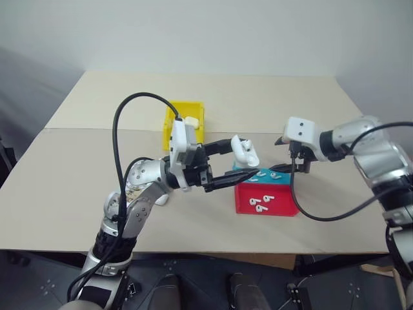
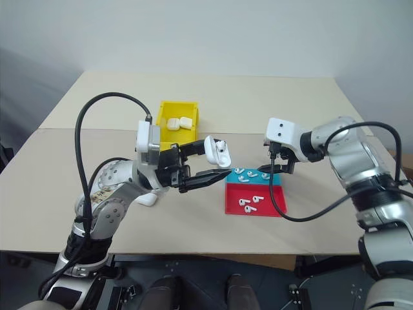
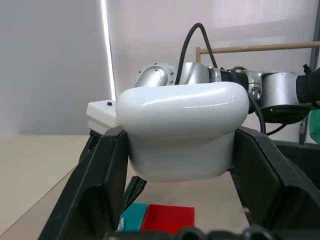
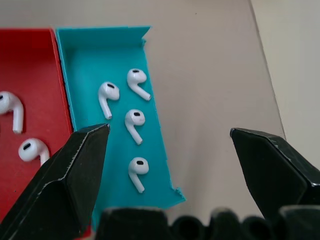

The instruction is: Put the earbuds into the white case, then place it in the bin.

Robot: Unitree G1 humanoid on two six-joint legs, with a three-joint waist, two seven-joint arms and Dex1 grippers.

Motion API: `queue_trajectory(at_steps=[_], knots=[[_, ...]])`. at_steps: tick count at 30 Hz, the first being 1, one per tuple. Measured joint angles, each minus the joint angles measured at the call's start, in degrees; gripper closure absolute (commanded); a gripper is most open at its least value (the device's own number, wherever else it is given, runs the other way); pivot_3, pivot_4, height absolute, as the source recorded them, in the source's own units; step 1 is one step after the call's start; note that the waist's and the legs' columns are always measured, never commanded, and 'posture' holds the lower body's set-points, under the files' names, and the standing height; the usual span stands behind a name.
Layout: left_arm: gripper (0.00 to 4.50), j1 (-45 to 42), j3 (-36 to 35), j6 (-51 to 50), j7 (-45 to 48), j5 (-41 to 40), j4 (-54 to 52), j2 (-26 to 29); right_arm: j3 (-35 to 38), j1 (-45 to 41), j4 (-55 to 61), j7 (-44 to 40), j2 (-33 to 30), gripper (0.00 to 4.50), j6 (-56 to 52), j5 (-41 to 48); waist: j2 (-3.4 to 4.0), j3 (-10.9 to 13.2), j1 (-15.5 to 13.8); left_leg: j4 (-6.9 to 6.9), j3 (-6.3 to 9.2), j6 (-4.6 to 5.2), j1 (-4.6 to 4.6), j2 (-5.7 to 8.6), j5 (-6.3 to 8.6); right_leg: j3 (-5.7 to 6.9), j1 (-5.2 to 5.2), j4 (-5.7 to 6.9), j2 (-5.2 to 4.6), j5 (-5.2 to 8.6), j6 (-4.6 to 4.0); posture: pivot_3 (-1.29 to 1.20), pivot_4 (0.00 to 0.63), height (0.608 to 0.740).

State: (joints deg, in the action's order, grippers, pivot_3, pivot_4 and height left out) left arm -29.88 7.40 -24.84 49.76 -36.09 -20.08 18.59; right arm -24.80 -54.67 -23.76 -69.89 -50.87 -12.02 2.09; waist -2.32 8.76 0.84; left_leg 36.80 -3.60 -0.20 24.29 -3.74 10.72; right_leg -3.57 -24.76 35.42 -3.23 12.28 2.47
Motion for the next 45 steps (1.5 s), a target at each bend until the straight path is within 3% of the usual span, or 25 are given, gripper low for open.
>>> queue_trajectory(at_steps=[13,16,20,30,39,42,45], knots=[[1.68,2.2,0.1,-3.0,-4.4,-0.1,-4.2,-0.5,-4.5,-13.3,-32.4,-8.7,11.6,0.01,20.7,-15.0,0.05,0.0,0.2,0.01,-0.01,-0.01,-0.05,0.01,-0.01,0.0,-0.03,0.22,0.01,-0.28,-0.31,0.0,0.15,0.74],[1.68,2.9,0.0,-2.2,-4.0,-0.1,-4.4,-0.5,-4.9,-14.3,-36.0,-8.5,12.6,0.64,23.4,-17.6,0.05,0.0,0.2,0.01,-0.01,-0.01,-0.08,0.01,-0.01,0.0,-0.05,0.32,0.01,-0.26,-0.33,0.0,0.15,0.74],[1.68,3.3,-0.1,-1.2,-2.9,-0.1,-5.0,0.1,-5.1,-14.8,-40.2,-6.7,14.5,1.9,25.5,-20.9,0.06,0.0,0.2,0.02,-0.01,-0.05,-0.1,0.01,-0.04,-0.01,-0.07,0.39,0.02,-0.26,-0.34,0.0,0.15,0.74],[1.68,5.1,-2.2,4.1,5.9,-0.2,-3.0,4.5,-4.9,-15.5,-45.6,-3.6,16.6,1.9,27.1,-24.7,0.1,0.0,0.5,0.02,-0.02,-0.07,-0.1,0.01,-0.06,-0.05,-0.12,0.47,0.03,-0.26,-0.36,0.0,0.15,0.74],[1.68,5.4,-2.2,4.7,6.2,-0.6,-3.1,4.5,-4.0,-16.0,-46.7,-3.5,17.5,1.9,27.3,-25.7,0.1,0.0,1.0,0.03,-0.02,-0.07,-0.13,0.0,-0.06,-0.06,-0.11,0.54,0.04,-0.26,-0.36,0.0,0.15,0.74],[1.68,5.4,-2.2,4.7,6.1,-0.6,-3.2,4.6,-4.0,-16.1,-46.7,-3.9,17.8,2.51,27.3,-26.3,0.11,0.0,1.2,0.03,-0.01,-0.07,-0.14,0.01,-0.06,-0.05,-0.11,0.57,0.04,-0.26,-0.36,0.0,0.15,0.74],[1.68,5.5,-2.2,4.7,6.0,-0.7,-3.5,4.7,-4.0,-16.1,-47.0,-4.0,17.9,3.5,27.6,-26.9,0.1,0.0,1.3,0.04,-0.01,-0.09,-0.14,0.01,-0.08,-0.06,-0.11,0.58,0.04,-0.26,-0.36,0.0,0.15,0.74]])
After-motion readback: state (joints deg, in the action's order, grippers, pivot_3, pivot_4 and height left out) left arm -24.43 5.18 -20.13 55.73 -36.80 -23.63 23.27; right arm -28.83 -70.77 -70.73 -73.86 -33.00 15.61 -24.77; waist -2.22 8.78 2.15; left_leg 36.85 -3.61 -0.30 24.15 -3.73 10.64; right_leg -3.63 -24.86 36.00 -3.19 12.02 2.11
